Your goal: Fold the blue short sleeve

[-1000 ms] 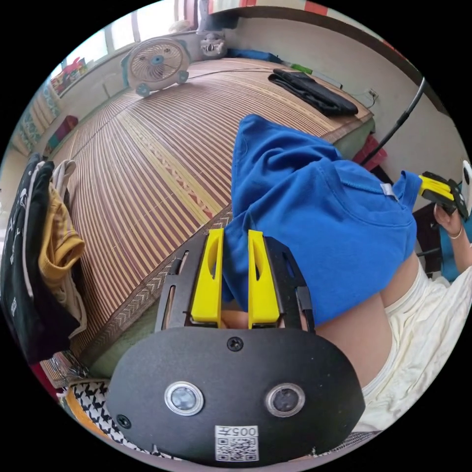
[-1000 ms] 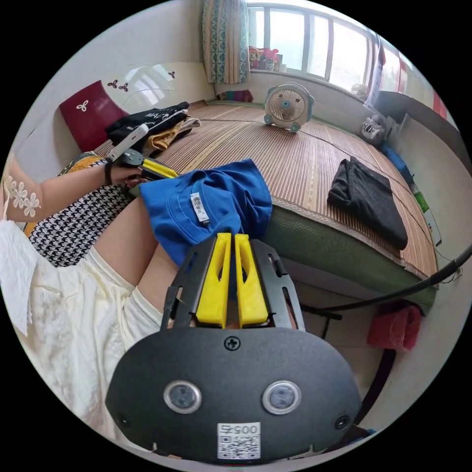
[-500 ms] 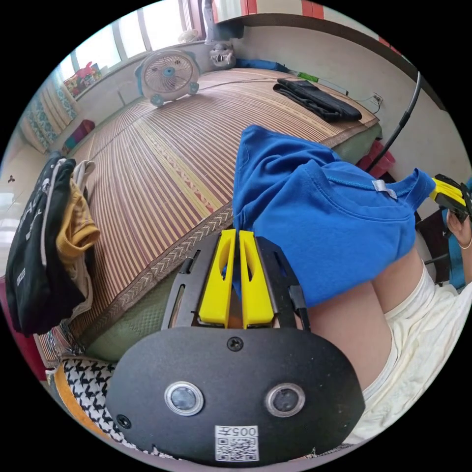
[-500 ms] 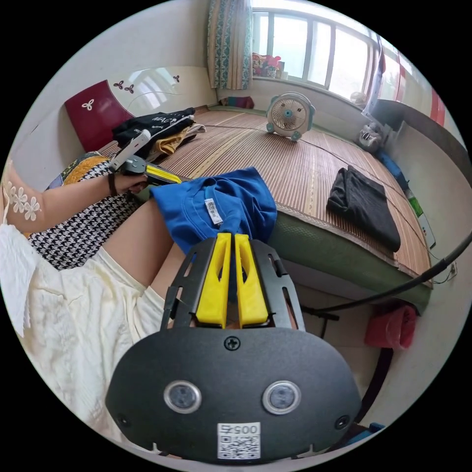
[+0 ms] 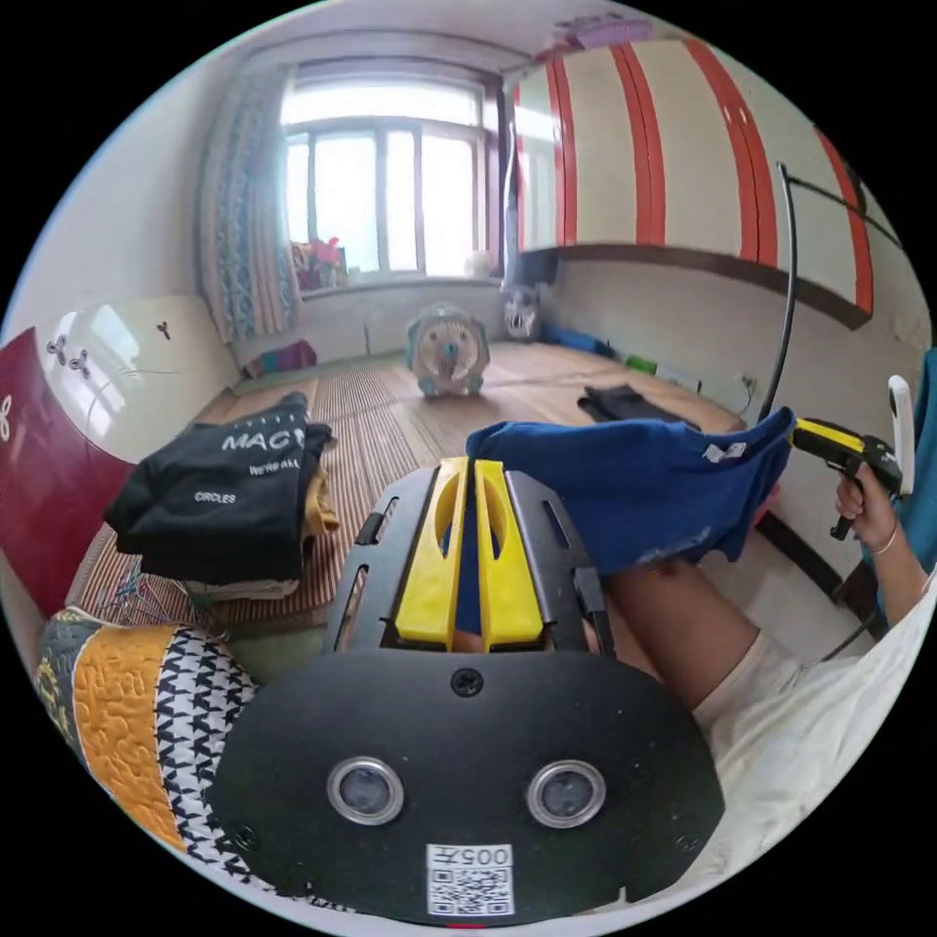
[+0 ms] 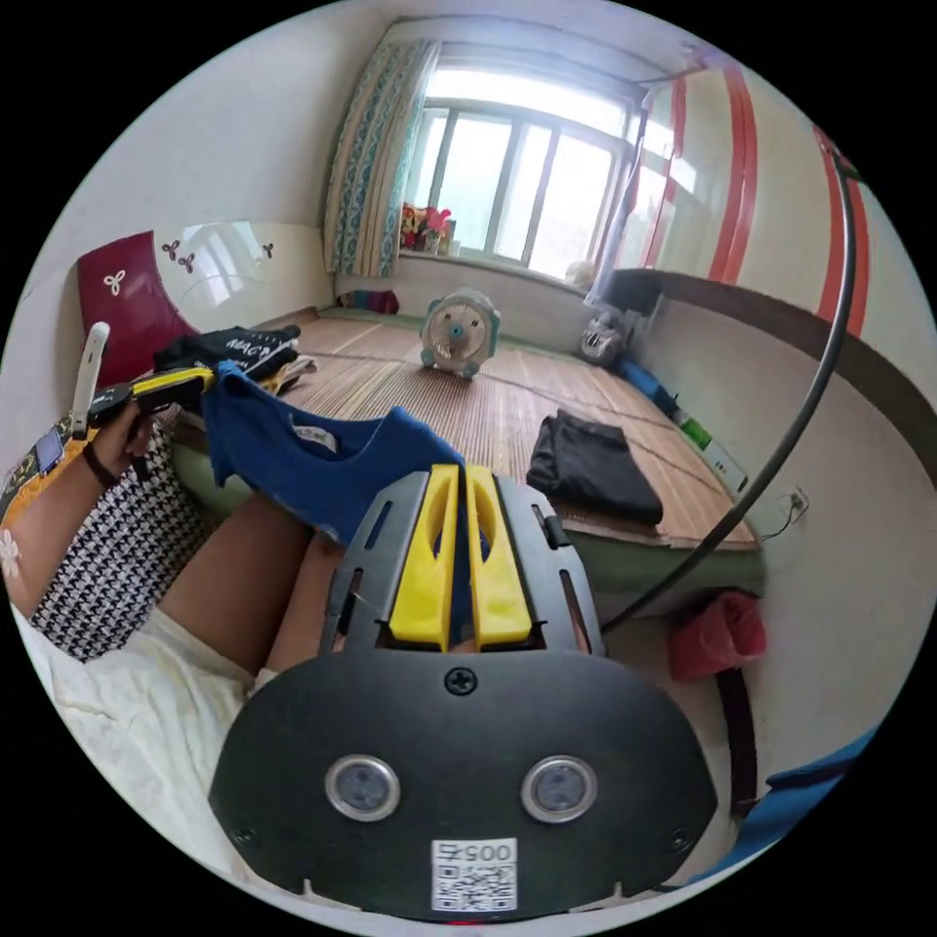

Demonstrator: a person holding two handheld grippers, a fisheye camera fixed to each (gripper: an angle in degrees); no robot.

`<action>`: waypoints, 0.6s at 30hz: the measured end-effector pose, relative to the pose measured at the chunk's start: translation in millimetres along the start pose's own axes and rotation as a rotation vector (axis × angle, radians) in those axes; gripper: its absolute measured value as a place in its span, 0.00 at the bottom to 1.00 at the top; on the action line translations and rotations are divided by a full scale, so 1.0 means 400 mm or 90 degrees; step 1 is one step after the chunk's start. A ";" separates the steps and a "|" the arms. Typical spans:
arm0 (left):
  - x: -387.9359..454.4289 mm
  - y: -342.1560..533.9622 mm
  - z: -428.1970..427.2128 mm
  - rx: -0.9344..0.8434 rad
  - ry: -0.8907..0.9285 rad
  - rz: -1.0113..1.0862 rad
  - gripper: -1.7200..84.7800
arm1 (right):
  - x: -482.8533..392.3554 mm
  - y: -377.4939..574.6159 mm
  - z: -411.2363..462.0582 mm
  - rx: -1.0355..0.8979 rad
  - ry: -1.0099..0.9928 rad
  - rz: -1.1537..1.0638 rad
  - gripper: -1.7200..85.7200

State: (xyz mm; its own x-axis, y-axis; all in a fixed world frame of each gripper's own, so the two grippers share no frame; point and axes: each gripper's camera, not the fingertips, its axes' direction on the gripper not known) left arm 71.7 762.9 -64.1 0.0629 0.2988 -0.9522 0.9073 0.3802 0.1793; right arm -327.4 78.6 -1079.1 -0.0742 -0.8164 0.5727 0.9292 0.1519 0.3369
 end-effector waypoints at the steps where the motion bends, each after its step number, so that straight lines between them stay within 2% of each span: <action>1: 0.003 -0.010 -0.062 0.045 -0.003 -0.009 0.03 | 0.001 -0.016 -0.030 0.019 0.007 -0.002 0.00; 9: 0.074 -0.122 -0.376 0.260 -0.063 -0.005 0.03 | -0.018 -0.170 -0.428 0.271 0.116 -0.071 0.00; 18: 0.175 -0.269 -0.733 0.460 -0.123 0.029 0.03 | -0.021 -0.247 -0.739 0.472 0.199 -0.099 0.00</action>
State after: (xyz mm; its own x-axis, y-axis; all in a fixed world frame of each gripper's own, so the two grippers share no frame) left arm -143.5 999.4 -77.4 0.1190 0.1157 -0.9861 0.9447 -0.3189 0.0766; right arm -311.6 -94.1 -1338.0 0.0240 -0.9594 0.2810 0.4271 0.2640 0.8648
